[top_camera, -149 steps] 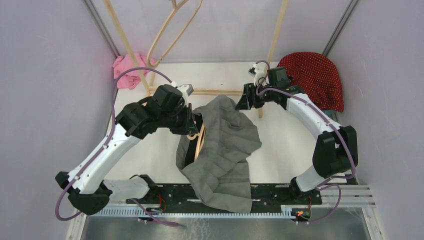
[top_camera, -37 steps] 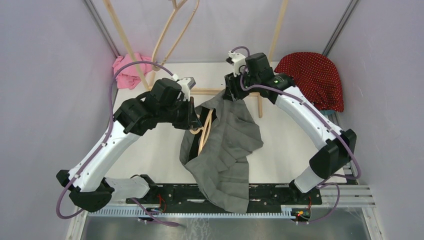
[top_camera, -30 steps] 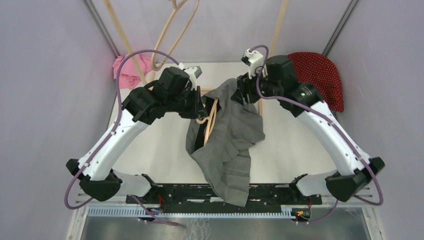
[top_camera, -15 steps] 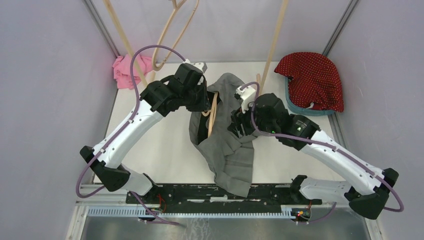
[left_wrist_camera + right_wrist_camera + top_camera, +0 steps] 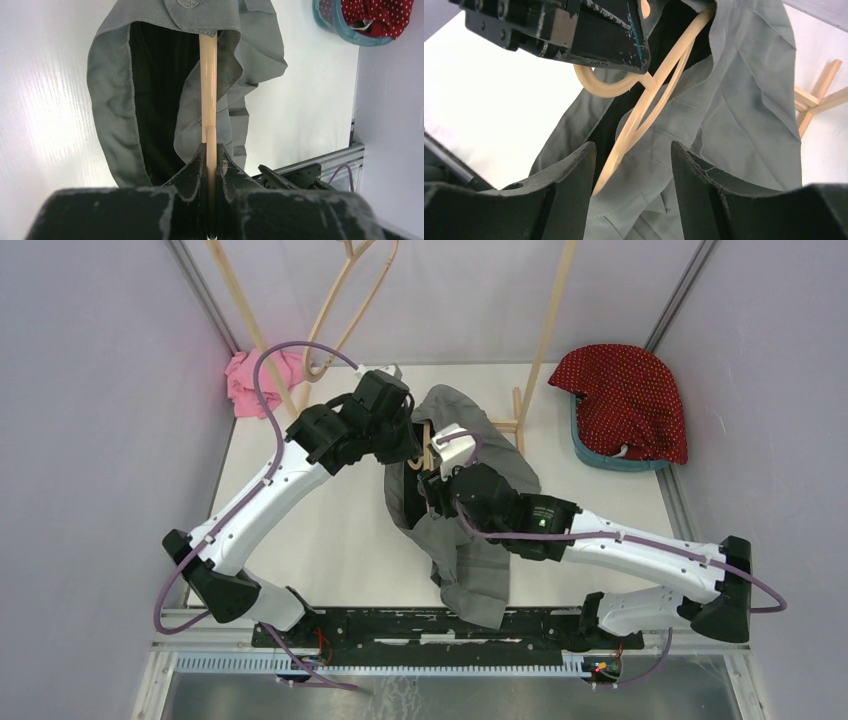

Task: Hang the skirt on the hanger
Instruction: Hang the skirt on the hanger.

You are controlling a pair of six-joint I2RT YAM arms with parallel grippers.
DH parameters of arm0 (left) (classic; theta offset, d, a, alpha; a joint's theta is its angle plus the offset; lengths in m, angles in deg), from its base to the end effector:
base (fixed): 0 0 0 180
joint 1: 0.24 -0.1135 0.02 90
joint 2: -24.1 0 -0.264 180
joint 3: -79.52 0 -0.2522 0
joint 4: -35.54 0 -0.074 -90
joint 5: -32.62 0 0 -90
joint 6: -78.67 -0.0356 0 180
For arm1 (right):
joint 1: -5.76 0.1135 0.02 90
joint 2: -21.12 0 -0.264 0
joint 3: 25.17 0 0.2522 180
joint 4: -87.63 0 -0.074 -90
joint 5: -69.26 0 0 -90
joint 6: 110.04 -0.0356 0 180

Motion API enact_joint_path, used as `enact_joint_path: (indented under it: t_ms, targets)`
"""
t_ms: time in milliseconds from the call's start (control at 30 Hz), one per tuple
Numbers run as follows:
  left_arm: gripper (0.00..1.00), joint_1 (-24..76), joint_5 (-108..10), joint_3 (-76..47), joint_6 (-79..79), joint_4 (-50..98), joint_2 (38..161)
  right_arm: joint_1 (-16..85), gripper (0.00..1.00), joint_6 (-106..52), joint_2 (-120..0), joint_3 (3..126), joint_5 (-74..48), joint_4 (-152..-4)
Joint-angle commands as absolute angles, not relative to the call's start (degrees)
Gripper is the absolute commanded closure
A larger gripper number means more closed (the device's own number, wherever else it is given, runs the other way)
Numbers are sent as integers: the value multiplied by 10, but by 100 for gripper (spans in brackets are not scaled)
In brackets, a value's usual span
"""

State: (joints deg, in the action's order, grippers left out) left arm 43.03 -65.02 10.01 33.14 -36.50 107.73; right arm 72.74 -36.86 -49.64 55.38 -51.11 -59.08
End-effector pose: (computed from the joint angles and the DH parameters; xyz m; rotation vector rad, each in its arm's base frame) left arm 0.2164 -0.1972 0.4123 -0.0923 2.4273 -0.5770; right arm 0.1251 0.2484 0.3639 -0.5040 1.8822 0.4524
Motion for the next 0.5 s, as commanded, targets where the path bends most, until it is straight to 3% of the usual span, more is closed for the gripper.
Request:
enact_joint_path:
  t_ms: [0, 467]
  targets:
    - [97, 432, -695, 101, 408, -321, 1058, 745, 38, -389, -517, 575, -612, -634]
    - [97, 432, -729, 101, 462, -332, 1039, 777, 38, -409, -562, 578, -648, -632]
